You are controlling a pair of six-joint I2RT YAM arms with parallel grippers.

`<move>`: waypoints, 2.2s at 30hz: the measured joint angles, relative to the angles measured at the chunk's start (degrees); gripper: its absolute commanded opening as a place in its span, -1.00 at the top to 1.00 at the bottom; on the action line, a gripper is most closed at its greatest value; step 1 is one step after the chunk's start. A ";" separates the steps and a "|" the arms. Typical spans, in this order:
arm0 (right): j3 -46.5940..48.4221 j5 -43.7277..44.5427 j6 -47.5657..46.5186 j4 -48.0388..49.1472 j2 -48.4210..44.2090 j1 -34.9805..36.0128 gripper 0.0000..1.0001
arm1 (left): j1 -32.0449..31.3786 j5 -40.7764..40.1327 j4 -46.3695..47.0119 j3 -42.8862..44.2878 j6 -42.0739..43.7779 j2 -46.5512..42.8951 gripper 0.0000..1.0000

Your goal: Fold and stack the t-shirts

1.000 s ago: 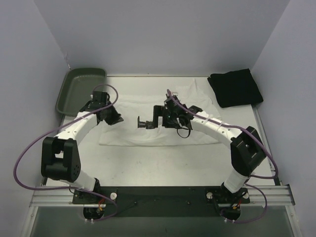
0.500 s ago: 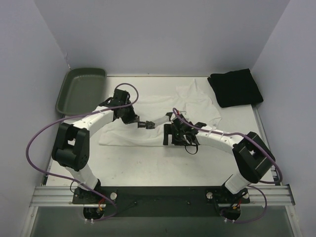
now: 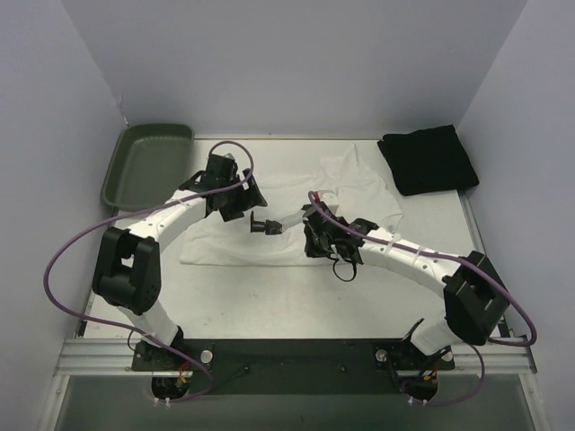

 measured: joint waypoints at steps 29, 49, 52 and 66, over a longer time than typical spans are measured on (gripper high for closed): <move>-1.77 -1.70 0.37 7.85 10.12 0.33 1.00 | -6.43 -4.15 -3.45 4.35 2.97 8.39 -0.12; -4.31 -3.63 1.64 12.11 10.34 0.33 1.00 | -6.91 -13.29 -11.02 8.81 9.16 13.18 -0.06; -4.85 -3.78 1.68 12.17 10.34 0.33 1.00 | -7.06 -13.20 -11.15 8.81 9.33 14.64 -0.02; -6.03 -3.82 1.68 13.31 10.34 0.33 1.00 | -7.10 -13.22 -11.74 8.83 10.10 16.22 0.49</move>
